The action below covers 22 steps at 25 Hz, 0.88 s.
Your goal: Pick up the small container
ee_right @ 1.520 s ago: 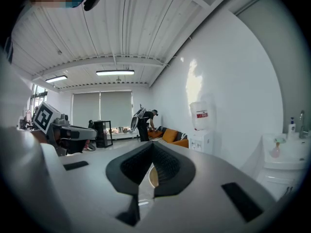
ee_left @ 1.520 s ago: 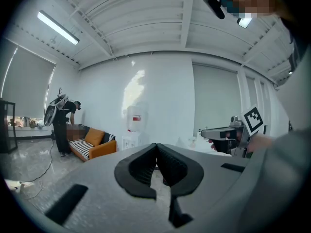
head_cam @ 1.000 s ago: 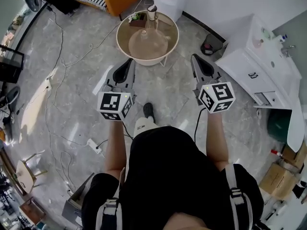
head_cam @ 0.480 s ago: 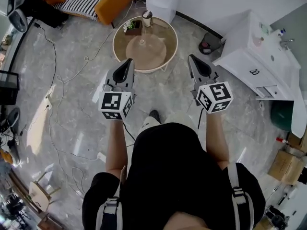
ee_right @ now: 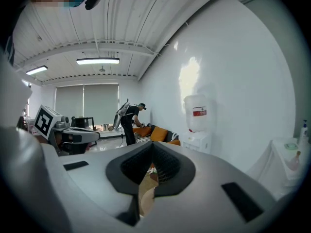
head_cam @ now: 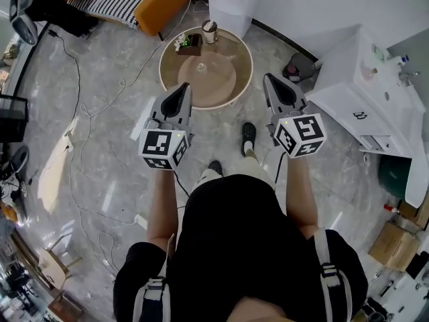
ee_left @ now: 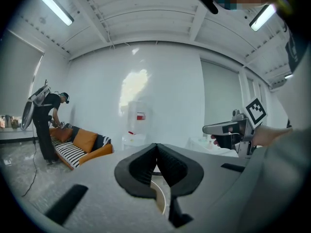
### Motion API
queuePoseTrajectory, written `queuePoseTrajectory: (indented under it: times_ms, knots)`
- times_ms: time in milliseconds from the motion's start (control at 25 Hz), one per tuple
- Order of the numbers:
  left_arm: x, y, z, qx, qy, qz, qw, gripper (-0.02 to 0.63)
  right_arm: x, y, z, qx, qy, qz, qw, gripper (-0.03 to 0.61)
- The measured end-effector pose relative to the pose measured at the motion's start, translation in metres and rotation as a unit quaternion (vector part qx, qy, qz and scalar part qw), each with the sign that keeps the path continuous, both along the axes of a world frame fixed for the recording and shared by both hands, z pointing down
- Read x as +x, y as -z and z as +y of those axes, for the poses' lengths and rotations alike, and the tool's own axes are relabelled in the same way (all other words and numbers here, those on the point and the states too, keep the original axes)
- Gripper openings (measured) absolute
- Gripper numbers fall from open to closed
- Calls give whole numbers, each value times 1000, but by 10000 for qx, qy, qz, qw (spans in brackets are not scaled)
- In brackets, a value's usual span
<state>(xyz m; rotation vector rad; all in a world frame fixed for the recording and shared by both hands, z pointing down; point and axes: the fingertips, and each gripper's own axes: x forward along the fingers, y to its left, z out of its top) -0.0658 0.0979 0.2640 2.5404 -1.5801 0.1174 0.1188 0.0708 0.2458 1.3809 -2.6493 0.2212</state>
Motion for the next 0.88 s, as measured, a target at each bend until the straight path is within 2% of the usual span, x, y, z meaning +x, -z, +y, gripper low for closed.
queuePoseTrajectory:
  times_ms: [240,520,880]
  knots:
    - [10,6,-53,-35,387,21,9992,18,4,2,-73,-9,465,-23,9989,3]
    - [38,13,-109,-73,1135,86,9935,18,18,3,-147,-45,1193,55,9928,3]
    - [66,-4,-147,-242,1686,41,9854,18,26,-23,-205,-323,1852,29,9822,3]
